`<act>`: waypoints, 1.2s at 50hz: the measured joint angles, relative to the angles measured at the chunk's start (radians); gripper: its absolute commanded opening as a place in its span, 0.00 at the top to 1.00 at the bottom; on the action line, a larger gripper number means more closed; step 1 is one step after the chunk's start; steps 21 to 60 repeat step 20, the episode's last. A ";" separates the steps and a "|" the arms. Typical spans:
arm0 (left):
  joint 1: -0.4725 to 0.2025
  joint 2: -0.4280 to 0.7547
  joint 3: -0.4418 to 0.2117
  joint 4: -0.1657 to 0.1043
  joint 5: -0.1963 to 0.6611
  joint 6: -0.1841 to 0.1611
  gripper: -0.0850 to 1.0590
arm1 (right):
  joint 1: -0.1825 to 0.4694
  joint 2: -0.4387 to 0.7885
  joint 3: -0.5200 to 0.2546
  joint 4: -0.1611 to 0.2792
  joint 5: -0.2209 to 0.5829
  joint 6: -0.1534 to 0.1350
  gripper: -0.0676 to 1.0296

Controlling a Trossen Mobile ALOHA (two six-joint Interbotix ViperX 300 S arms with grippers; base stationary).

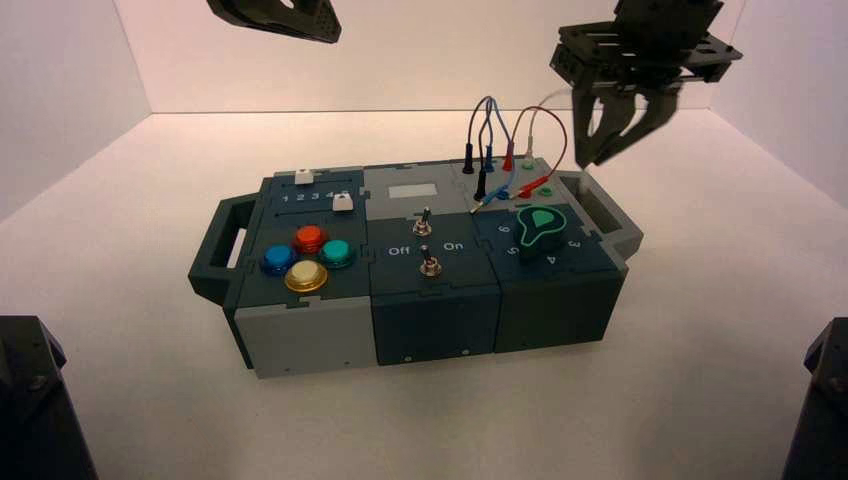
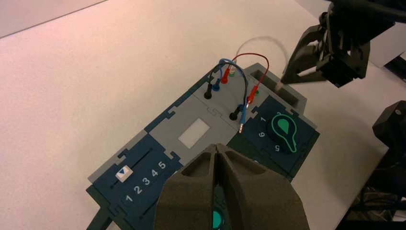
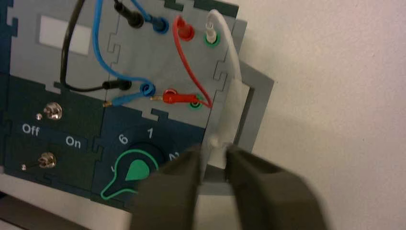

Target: Pull the white wire.

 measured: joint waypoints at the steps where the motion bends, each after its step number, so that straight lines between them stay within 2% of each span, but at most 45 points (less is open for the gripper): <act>1: 0.002 -0.002 0.000 0.003 0.000 0.000 0.95 | 0.000 -0.003 0.000 0.003 0.002 0.000 0.54; 20: 0.044 -0.008 0.018 0.009 -0.003 0.002 0.95 | 0.017 -0.138 0.029 0.020 0.006 -0.002 0.54; 60: 0.044 -0.008 0.018 0.009 -0.003 0.002 0.95 | 0.017 -0.138 0.029 0.020 0.006 -0.002 0.54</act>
